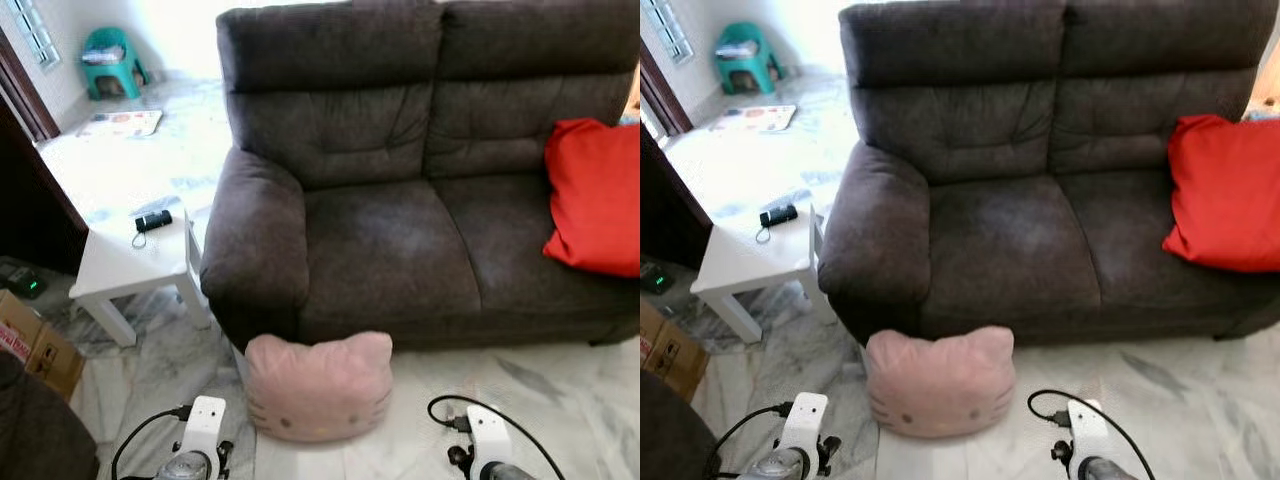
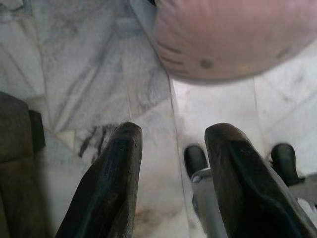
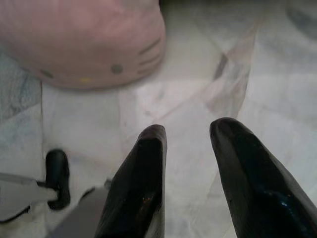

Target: Move the pillow to the sofa from floor

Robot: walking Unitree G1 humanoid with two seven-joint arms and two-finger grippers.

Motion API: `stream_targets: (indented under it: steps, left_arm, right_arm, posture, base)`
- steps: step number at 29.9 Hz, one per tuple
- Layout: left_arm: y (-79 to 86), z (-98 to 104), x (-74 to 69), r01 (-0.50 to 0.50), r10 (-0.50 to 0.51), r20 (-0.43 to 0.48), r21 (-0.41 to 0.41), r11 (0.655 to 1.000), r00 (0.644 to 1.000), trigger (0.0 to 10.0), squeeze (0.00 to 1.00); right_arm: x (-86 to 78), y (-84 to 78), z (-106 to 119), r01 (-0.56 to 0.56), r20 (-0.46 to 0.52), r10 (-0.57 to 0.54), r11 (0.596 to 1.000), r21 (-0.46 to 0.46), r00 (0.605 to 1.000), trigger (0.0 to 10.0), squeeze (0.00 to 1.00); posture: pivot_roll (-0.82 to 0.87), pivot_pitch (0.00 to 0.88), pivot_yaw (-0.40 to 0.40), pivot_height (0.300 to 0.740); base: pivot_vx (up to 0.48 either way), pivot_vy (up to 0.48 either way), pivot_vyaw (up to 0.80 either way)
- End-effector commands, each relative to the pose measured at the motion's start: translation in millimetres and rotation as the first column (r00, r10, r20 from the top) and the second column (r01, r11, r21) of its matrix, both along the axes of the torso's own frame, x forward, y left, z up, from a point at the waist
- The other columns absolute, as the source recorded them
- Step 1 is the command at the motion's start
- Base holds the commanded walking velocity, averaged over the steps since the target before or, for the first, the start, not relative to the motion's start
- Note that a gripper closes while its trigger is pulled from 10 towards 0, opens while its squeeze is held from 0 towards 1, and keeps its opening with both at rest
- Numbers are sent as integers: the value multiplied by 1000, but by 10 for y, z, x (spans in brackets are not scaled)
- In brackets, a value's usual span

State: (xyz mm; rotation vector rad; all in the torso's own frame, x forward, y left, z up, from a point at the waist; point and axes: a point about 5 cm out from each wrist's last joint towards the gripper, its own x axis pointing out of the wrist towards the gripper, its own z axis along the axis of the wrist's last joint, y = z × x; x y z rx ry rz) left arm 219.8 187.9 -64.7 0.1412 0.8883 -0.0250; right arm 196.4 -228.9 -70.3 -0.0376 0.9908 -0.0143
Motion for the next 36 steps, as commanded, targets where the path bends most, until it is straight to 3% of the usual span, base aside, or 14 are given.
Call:
stream_targets:
  steps: [1, 29, 36]
  left_arm:
    - [68, -25, -55, 6, -5, -23, 24, 1000, 1000, 10000, 0]
    - [70, -27, -59, 5, -5, -25, 28, 1000, 1000, 10000, 0]
    - [70, -26, -56, -1, 2, -23, 34, 999, 1000, 10000, 0]
  right_arm:
    - [4, 77, -16, -15, -6, 15, 1000, 17, 1000, 10000, 0]
    - [-6, 76, -22, 2, -9, -2, 1000, 24, 1000, 10000, 0]
    - [-2, 72, -19, -4, -9, 4, 1000, 20, 1000, 10000, 0]
  posture:
    - [-55, 28, 8, 740]
    - [-53, 26, 6, 740]
    - [-49, 22, -3, 740]
  base:
    - [285, 0, 400]
    - [282, 0, 15]
    - [0, 0, 0]
